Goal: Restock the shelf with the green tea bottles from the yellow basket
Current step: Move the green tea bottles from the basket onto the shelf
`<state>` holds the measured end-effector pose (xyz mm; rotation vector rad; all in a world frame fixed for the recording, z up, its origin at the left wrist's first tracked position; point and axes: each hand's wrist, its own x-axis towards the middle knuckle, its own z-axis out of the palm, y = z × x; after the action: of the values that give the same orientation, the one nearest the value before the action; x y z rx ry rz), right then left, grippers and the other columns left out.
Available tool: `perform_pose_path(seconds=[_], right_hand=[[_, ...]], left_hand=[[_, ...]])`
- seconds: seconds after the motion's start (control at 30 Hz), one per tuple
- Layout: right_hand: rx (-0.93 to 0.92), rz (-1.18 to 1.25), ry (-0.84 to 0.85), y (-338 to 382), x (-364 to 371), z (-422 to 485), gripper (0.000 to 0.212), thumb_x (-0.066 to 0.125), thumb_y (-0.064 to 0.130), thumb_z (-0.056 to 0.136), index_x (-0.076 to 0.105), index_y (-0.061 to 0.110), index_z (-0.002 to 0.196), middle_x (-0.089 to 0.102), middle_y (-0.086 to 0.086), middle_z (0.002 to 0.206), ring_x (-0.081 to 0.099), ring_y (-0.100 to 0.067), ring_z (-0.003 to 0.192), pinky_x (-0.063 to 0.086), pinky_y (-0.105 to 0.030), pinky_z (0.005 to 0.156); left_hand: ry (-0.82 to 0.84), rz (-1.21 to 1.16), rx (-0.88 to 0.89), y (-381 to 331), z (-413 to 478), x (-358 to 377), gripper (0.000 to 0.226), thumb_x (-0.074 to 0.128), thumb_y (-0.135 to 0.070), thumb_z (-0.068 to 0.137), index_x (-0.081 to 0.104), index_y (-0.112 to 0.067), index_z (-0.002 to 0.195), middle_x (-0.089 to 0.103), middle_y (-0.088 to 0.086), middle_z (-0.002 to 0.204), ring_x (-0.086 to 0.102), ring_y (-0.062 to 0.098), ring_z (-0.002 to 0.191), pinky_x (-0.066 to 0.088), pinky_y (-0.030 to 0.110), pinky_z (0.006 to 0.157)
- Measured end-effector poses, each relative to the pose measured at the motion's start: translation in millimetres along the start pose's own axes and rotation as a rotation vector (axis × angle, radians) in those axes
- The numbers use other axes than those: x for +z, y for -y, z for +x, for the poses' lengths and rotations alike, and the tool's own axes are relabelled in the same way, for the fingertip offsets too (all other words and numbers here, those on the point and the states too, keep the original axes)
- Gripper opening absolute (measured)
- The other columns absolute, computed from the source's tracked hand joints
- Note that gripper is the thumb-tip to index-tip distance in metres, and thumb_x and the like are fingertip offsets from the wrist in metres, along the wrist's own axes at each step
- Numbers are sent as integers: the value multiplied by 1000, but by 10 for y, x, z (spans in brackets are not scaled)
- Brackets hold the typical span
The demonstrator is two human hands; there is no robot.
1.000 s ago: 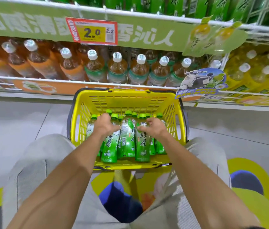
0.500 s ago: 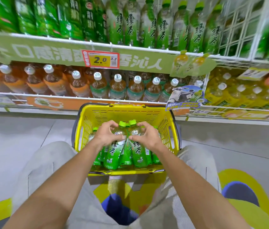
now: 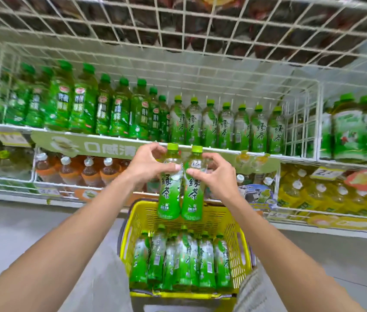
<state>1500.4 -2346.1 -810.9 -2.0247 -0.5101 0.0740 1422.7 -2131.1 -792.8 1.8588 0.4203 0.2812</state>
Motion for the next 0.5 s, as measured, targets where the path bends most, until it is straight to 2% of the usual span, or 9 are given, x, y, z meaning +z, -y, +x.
perform_pose_path(seconds=[0.17, 0.3, 0.4, 0.5], right_hand=[[-152, 13, -87, 652, -280, 423, 74, 90, 58, 65, 67, 25, 128, 68, 11, 111, 64, -5, 102, 50, -18, 87], [-208, 15, -146, 1011, -405, 785, 69, 90, 54, 68, 67, 27, 127, 67, 15, 102, 61, 4, 93, 47, -9, 84], [-192, 28, -154, 1150, -419, 1077, 72, 89, 53, 70, 65, 23, 131, 70, 10, 114, 64, -4, 101, 50, -20, 93], [-143, 46, -183, 1142, -295, 1373, 74, 91, 46, 71, 63, 18, 134, 67, 2, 130, 60, -12, 116, 45, -27, 103]], left_hand=[[-55, -12, 117, -736, 253, -296, 66, 100, -33, 55, 66, -15, 108, 65, 1, 99, 61, 15, 81, 53, 37, 59], [-117, -30, 201, -1157, 521, -428, 64, 100, -32, 56, 65, -15, 107, 63, 1, 96, 60, 13, 79, 51, 31, 52], [-163, -19, 216, -1280, 790, -450, 75, 100, -37, 53, 65, -13, 115, 66, 5, 106, 65, 18, 89, 59, 39, 57], [-209, 0, 178, -1271, 1086, -425, 78, 100, -41, 49, 66, -15, 114, 69, 2, 104, 68, 18, 93, 61, 41, 66]])
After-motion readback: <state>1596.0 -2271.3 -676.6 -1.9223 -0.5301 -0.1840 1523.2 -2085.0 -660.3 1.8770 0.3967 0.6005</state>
